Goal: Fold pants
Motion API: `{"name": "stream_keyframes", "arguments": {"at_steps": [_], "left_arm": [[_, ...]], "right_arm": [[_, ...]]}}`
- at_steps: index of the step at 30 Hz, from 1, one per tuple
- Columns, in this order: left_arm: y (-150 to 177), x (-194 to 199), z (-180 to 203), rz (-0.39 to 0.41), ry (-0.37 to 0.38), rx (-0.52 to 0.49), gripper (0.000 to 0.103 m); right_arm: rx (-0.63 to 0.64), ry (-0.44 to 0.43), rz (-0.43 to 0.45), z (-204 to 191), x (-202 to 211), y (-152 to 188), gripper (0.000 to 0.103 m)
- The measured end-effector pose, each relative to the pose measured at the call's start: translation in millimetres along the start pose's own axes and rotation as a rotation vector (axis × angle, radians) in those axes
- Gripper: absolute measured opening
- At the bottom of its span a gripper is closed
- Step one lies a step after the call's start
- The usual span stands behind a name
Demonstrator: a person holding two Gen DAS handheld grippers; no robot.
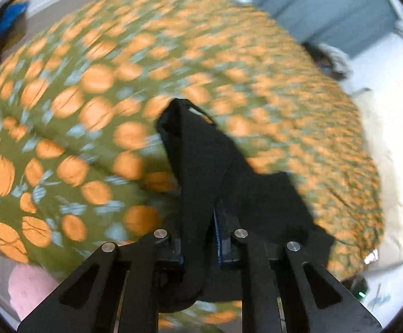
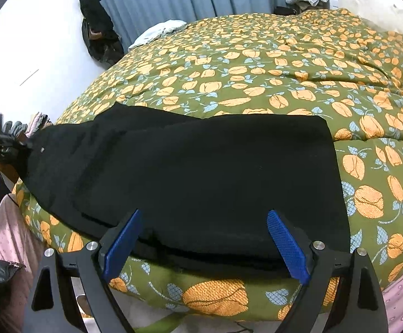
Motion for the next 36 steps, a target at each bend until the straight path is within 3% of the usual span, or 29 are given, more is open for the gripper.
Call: {"name": "stream_keyframes", "arguments": {"at_steps": [5, 8, 10, 11, 13, 15, 17, 20, 21, 25, 26, 27, 30, 31, 33, 36], "left_arm": [[15, -17, 144, -0.020, 0.092, -0.249, 0.011], [52, -68, 219, -0.056, 0.115, -0.386, 0.011], [84, -120, 249, -0.100, 0.097, -0.438, 0.013], [97, -141, 256, -0.134, 0.091, -0.459, 0.021], [139, -197, 270, -0.277, 0.045, -0.523, 0.025], [156, -204, 278, -0.304, 0.046, -0.547, 0.024], [149, -180, 279, -0.234, 0.091, -0.568, 0.026], [114, -133, 251, -0.086, -0.003, -0.572, 0.049], [102, -120, 237, -0.044, -0.037, -0.552, 0.051], [77, -73, 153, 0.066, -0.206, -0.447, 0.046], [81, -70, 137, 0.075, -0.245, -0.429, 0.037], [86, -71, 123, 0.063, -0.267, -0.410, 0.028], [123, -98, 104, -0.054, -0.230, -0.389, 0.014], [140, -117, 106, -0.110, -0.224, -0.431, 0.014], [163, -153, 113, -0.170, -0.266, -0.544, 0.002], [169, -175, 124, -0.174, -0.331, -0.636, 0.000]], "right_arm": [[-0.037, -0.004, -0.001, 7, -3, -3, 0.091], [-0.073, 0.002, 0.005, 16, -1, -5, 0.091], [-0.108, 0.013, 0.016, 25, 2, -6, 0.091], [-0.124, 0.018, 0.020, 29, 3, -7, 0.091], [-0.168, 0.033, 0.032, 40, 8, -8, 0.091], [-0.209, 0.044, 0.050, 52, 15, -8, 0.091], [-0.265, 0.046, 0.078, 66, 23, -6, 0.091], [-0.345, 0.042, 0.096, 83, 27, -5, 0.091], [-0.355, 0.040, 0.096, 85, 25, -6, 0.091], [-0.263, -0.029, 0.102, 59, 17, -19, 0.091], [-0.228, -0.054, 0.107, 49, 17, -22, 0.091], [-0.186, -0.091, 0.111, 37, 18, -25, 0.091], [-0.050, -0.206, 0.113, 5, 16, -32, 0.091], [0.016, -0.238, 0.108, -5, 15, -36, 0.091], [0.126, -0.282, 0.082, -19, 9, -40, 0.091], [0.282, -0.331, 0.037, -33, -3, -47, 0.091]]}}
Point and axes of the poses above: each gripper's, at about its wrist camera, not at the fingertips, and x roughly against the way its jaws point, z to its right, y to its underside, the point moved 6 cm from there along -x, roughly the way its jaws point, and after that the axes turned 15 degrees about y, right-handed, at the moved point
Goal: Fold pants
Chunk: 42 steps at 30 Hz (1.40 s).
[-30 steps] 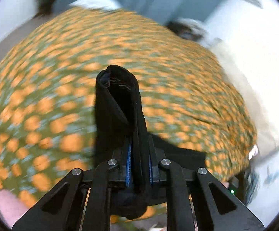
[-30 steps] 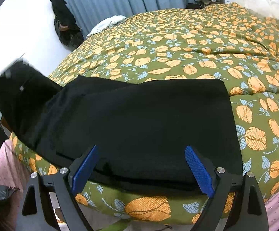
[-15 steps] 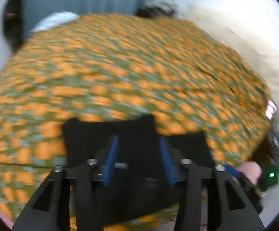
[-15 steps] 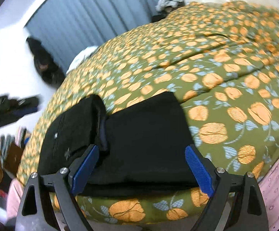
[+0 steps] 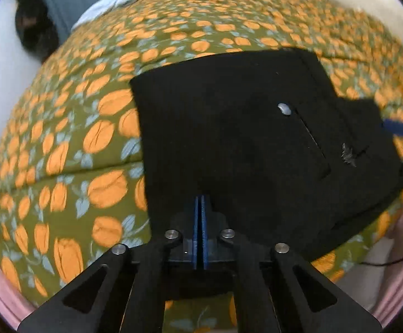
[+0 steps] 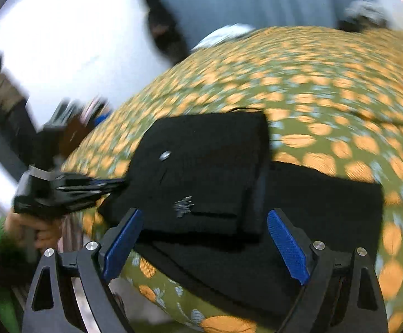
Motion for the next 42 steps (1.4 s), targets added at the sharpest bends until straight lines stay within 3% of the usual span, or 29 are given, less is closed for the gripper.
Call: {"name": "stream_keyframes", "arguments": {"at_steps": [5, 10, 16, 17, 22, 24, 25, 27, 31, 32, 33, 36, 42], "left_arm": [[-2, 3, -16, 0.010, 0.076, 0.066, 0.004], [1, 1, -20, 0.022, 0.106, 0.108, 0.006], [2, 1, -17, 0.033, 0.105, 0.108, 0.006], [1, -1, -17, 0.033, 0.103, 0.106, 0.006], [1, -3, -20, 0.042, 0.109, 0.120, 0.007], [2, -3, -20, 0.044, 0.114, 0.130, 0.007], [2, -4, -19, 0.045, 0.113, 0.129, 0.007], [2, -5, -17, 0.044, 0.097, 0.115, 0.007], [-3, 4, -23, 0.020, 0.093, 0.126, 0.014], [-5, 9, -27, 0.019, 0.096, 0.147, 0.024], [-9, 18, -33, 0.034, 0.104, 0.180, 0.035], [-25, 55, -50, 0.135, 0.127, 0.249, 0.050], [-47, 110, -56, 0.270, 0.130, 0.247, 0.062]], "right_arm": [[0.069, -0.039, -0.103, 7, -27, -5, 0.091], [0.067, -0.184, -0.198, 2, -42, 1, 0.086], [0.108, -0.138, -0.291, 9, -50, 7, 0.078], [0.104, -0.167, -0.297, 9, -51, 7, 0.070], [-0.010, -0.351, -0.282, 12, -46, -10, 0.057], [-0.025, -0.334, -0.325, 18, -53, -8, 0.050], [-0.008, -0.282, -0.364, 20, -63, -2, 0.043], [0.001, -0.246, -0.388, 17, -73, 4, 0.041], [-0.075, -0.247, -0.311, 13, -61, -6, 0.025], [-0.100, -0.261, -0.274, 13, -50, -11, 0.022], [-0.117, -0.270, -0.242, 15, -40, -16, 0.022], [-0.147, -0.285, -0.149, 20, -1, -32, 0.020], [-0.197, -0.245, -0.042, 48, 78, -33, 0.019]]}}
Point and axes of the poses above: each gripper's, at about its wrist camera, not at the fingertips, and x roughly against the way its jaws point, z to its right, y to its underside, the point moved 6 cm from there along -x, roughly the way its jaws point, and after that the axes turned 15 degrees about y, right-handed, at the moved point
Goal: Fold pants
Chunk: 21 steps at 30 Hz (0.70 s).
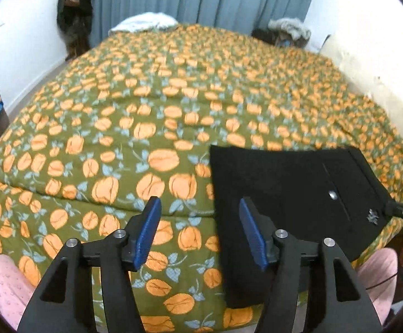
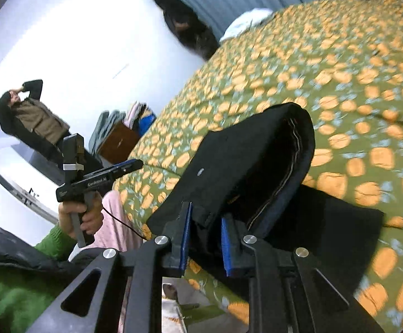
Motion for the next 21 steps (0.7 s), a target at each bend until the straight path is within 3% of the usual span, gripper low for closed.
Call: {"name": "stream_keyframes", "arguments": {"at_steps": [5, 10, 12, 14, 17, 21], "left_arm": [[10, -16, 14, -0.041, 0.020, -0.028, 0.063], [34, -43, 26, -0.131, 0.025, -0.058, 0.063], [44, -52, 33, -0.174, 0.003, -0.092, 0.063], [49, -53, 42, -0.203, -0.027, -0.140, 0.063], [47, -45, 48, -0.188, -0.032, -0.170, 0.066], [39, -54, 63, -0.172, -0.015, -0.184, 0.073]], "right_arm": [[-0.088, 0.133, -0.038, 46, 27, 29, 0.019], [-0.099, 0.412, -0.260, 91, -21, 88, 0.021], [-0.091, 0.458, -0.283, 91, -34, 90, 0.032], [-0.063, 0.491, -0.298, 89, -35, 83, 0.049], [0.017, 0.587, -0.237, 83, -9, 54, 0.052], [0.035, 0.523, -0.049, 59, 15, -7, 0.052]]}}
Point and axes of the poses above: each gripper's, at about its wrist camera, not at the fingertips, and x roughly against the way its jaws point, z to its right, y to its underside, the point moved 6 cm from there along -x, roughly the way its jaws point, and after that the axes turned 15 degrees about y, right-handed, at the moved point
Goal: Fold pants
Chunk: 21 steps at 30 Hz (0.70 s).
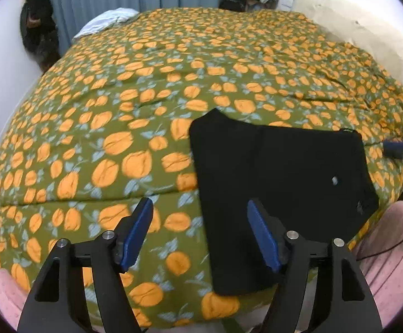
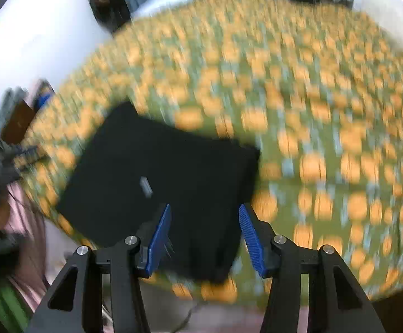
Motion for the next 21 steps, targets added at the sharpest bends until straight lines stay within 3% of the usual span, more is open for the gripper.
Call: {"name": "stream_keyframes", "arguments": {"at_steps": [2, 4, 6, 8, 11, 15, 16, 18, 21], "left_arm": [[-3, -11, 10, -0.020, 0.011, -0.016, 0.073], [1, -28, 19, -0.055, 0.000, -0.040, 0.075], [14, -47, 23, -0.112, 0.002, -0.050, 0.075], [31, -61, 24, -0.177, -0.007, -0.045, 0.075], [37, -47, 27, -0.156, 0.004, -0.037, 0.075], [26, -31, 29, -0.107, -0.006, -0.036, 0.078], [22, -29, 30, -0.101, -0.023, -0.037, 0.080], [21, -33, 31, -0.103, -0.053, -0.046, 0.084], [25, -44, 33, -0.134, -0.098, -0.068, 0.085]], "right_arm": [[-0.054, -0.124, 0.044, -10, -6, -21, 0.052], [-0.093, -0.179, 0.031, -15, -31, -23, 0.052], [-0.111, -0.086, -0.051, -6, -73, -8, 0.052], [-0.172, -0.051, -0.153, 7, -112, 12, 0.040], [-0.247, -0.066, -0.070, 13, -87, 14, 0.039], [-0.166, -0.022, 0.035, -5, -23, 19, 0.041], [-0.150, -0.017, 0.051, -11, -9, 25, 0.047], [-0.128, 0.002, 0.049, -22, 3, 42, 0.055], [-0.115, 0.036, -0.059, -32, -20, 78, 0.057]]}}
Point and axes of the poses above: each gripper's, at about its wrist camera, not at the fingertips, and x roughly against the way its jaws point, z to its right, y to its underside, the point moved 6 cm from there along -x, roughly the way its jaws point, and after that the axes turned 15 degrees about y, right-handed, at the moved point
